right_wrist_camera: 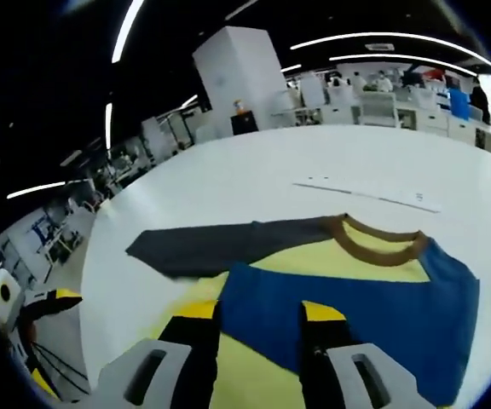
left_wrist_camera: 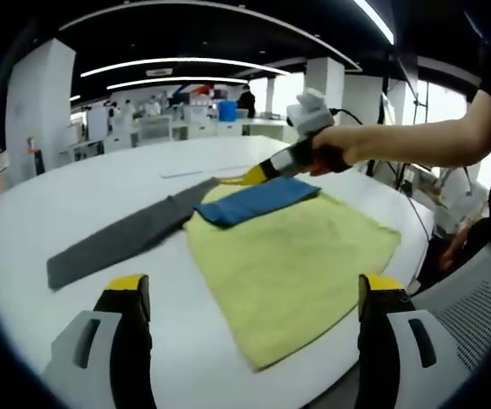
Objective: Fold the garment on the visible template until the final outline fits inside the template.
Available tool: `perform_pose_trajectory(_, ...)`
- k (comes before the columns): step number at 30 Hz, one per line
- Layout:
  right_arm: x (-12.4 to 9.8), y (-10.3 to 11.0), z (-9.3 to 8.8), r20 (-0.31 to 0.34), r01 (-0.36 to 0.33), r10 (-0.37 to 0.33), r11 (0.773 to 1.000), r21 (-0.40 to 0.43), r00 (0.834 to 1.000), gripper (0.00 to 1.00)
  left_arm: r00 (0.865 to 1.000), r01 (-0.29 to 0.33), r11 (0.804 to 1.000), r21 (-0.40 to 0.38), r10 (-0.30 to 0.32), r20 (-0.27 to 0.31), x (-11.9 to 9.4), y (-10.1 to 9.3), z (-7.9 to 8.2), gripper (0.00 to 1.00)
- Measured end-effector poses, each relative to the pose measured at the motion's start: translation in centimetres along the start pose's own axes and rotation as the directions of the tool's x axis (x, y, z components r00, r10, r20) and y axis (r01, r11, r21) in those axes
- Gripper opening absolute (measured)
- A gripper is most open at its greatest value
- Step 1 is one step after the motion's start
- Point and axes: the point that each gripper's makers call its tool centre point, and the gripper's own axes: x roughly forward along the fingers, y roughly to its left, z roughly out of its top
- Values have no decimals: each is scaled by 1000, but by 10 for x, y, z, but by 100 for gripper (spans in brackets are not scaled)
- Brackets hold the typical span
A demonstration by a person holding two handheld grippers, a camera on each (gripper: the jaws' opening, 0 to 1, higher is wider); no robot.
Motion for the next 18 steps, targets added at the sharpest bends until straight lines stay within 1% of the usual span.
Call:
perform_pose_trajectory(1,-1,-2,-1,-1,5,-5,1000,-3,1000,41,1000,0,1000,0,0,0,0,0,0,99)
perform_pose_trajectory(6,-20,-29,-7,-4,49,-49,999,19,999,50,1000,0,1000,6,0,-8,0,-1,-1,99)
perform_pose_trajectory(10,-35,-46,-15,-14,85,-85,996,0,996,57,1000,-3,1000,8,3,-9,-1,-1,1,99)
perform_pose_trajectory(13,-41,-55,-24,-30,89,-90,996,-4,996,57,1000,-3,1000,8,3,-7,-1,-2,3,99)
perform_pose_trajectory(16,-49,-66,-33,-35,114,-114,994,-3,993,57,1000,0,1000,12,0,-14,-1,-4,3,99)
perform_pose_trajectory(18,-55,-73,-38,-44,129,-130,992,-7,991,57,1000,1,1000,13,-1,-9,-2,-5,5,99)
